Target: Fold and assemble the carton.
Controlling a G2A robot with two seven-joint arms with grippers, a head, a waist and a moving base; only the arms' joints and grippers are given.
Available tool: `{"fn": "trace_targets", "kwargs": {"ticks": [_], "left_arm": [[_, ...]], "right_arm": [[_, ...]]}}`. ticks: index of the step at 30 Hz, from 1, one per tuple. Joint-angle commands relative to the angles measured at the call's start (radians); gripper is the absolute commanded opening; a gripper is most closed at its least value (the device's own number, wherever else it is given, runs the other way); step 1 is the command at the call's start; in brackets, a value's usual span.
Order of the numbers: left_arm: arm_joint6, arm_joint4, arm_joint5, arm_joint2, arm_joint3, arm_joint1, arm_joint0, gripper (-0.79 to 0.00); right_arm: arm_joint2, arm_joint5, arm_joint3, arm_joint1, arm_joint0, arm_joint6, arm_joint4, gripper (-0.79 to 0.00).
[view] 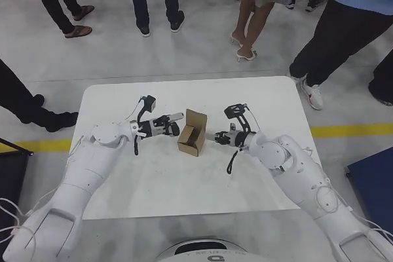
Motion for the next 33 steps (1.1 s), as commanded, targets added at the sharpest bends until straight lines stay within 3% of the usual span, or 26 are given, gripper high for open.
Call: {"fn": "trace_targets", "kwargs": {"ticks": [1,22,25,27,28,29,33], "left_arm": [[-0.014,-0.013,-0.007,0.014,0.01,-0.007,-0.004,0.0],[-0.058,-0.038,-0.087,0.033,0.017,-0.029,0.004,0.0],[-0.06,-0.042,-0.1,0.023,0.02,-0.028,0.005,0.0],[-0.064,-0.048,-0.108,0.016,0.022,-0.027,0.007,0.0],[-0.063,-0.051,-0.111,0.011,0.025,-0.026,0.007,0.0],[-0.062,-0.054,-0.116,0.005,0.027,-0.025,0.008,0.0],[-0.062,-0.062,-0.123,-0.014,0.037,-0.021,0.013,0.0]], "right_arm": [[0.003,0.009,-0.009,0.0,-0.001,0.03,0.004,0.0],[-0.082,0.124,0.016,-0.032,0.081,0.148,-0.053,-0.012],[-0.093,0.128,0.016,-0.036,0.09,0.168,-0.057,-0.351],[-0.103,0.126,0.01,-0.039,0.096,0.181,-0.065,-0.502],[-0.107,0.124,0.006,-0.04,0.098,0.185,-0.067,-0.613],[-0.111,0.123,0.001,-0.041,0.1,0.189,-0.074,-0.779],[-0.111,0.13,-0.042,-0.041,0.103,0.191,-0.11,-0.785]]}}
